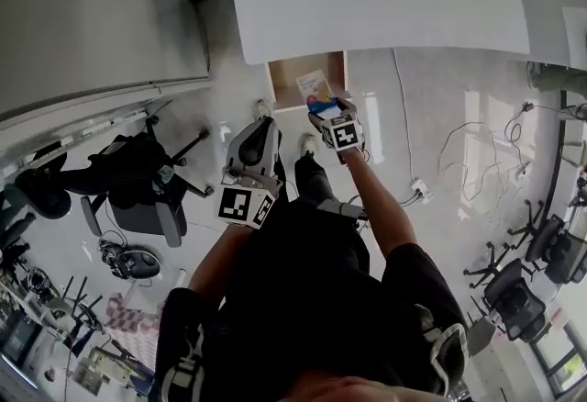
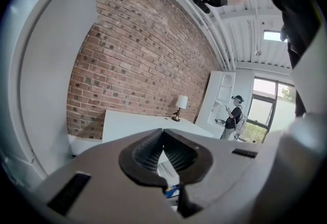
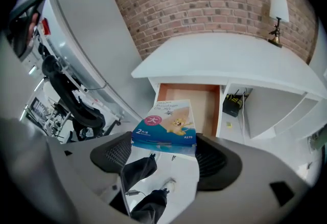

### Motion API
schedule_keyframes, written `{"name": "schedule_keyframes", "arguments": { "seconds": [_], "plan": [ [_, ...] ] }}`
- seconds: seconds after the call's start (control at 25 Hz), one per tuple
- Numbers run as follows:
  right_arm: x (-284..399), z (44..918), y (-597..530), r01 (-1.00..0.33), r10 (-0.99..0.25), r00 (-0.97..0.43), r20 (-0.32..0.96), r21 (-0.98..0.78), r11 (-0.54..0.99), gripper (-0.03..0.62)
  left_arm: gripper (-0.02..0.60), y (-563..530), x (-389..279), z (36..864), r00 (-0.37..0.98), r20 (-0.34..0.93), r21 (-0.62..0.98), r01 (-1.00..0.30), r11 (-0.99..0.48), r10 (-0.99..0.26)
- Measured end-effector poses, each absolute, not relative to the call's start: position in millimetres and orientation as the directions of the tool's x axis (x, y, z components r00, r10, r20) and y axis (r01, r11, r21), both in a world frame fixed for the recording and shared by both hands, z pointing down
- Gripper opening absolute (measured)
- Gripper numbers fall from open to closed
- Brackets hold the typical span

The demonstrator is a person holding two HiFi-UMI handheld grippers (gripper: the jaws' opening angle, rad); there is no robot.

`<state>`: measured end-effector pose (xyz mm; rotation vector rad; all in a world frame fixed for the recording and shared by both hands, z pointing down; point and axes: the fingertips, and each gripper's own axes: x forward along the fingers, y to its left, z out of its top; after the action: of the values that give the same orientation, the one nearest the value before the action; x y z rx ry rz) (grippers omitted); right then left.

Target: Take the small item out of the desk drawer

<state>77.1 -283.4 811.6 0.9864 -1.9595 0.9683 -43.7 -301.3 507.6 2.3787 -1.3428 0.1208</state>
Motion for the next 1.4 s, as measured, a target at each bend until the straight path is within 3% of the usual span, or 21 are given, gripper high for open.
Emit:
{"name": "schedule_keyframes", "arguments": {
  "seconds": [0.4, 0.72, 1.4],
  "plan": [
    [92.4, 629.1, -255.1, -0.804, -0.571, -0.58, 0.58, -0.297, 0.515, 0.397, 0.009, -227.0, -28.8, 431.1, 0.484, 0.161, 0.234, -0.865, -0.443, -0.86],
    [97.8, 523.3, -230.5, -0.819, -0.713, -0.573, 0.405, -0.249, 0.516, 0.397, 0.009, -208.1, -33.4, 414.8, 0.487, 0.153, 0.204, -0.867, -0.455, -0.86],
    [66.0, 431.8, -199.8, -0.889, -0.84, -0.458, 0.292, -0.139, 0.436, 0.399, 0.009, -205.8, -81.8, 386.2, 0.514, 0.095, 0.207, -0.848, -0.489, -0.852]
  ]
}}
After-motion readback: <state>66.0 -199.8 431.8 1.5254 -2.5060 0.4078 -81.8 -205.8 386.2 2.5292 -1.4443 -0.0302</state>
